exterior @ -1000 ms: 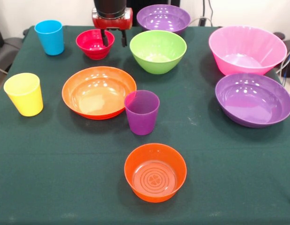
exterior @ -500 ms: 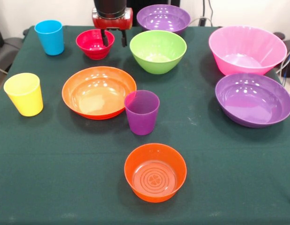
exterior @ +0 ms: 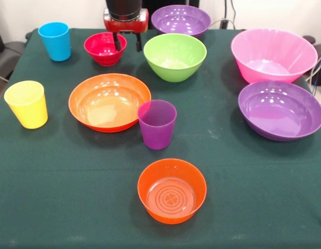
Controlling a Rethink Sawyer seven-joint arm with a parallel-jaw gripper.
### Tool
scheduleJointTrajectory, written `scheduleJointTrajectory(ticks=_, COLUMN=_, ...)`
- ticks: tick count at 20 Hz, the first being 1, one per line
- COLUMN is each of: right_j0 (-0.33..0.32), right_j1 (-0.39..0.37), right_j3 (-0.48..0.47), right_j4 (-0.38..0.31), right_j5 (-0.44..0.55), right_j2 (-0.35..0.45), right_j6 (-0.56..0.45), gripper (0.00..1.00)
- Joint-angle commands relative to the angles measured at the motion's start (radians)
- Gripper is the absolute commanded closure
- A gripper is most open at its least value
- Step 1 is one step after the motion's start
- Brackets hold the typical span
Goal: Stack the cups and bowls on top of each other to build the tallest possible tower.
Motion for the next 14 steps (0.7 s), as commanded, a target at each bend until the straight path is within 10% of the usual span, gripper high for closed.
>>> scheduleJointTrajectory(ticks=1, right_j0=0.034, right_j1=0.063, right_j3=-0.088, right_j4=-0.034, right_j5=0.006, right_j2=0.030, right_j6=0.013, gripper=0.00)
scheduleJointTrajectory(ticks=7, right_j0=0.038, right_j1=0.062, right_j3=-0.091, right_j4=-0.048, right_j5=-0.010, right_j2=0.025, right_j6=0.010, gripper=0.00)
scheduleJointTrajectory(ticks=8, right_j0=0.038, right_j1=0.062, right_j3=-0.090, right_j4=-0.047, right_j5=-0.010, right_j2=0.024, right_j6=0.012, gripper=1.00)
scheduleJointTrajectory(ticks=14, right_j0=0.026, right_j1=0.066, right_j3=-0.092, right_j4=-0.038, right_j5=0.007, right_j2=0.036, right_j6=-0.003, gripper=1.00)
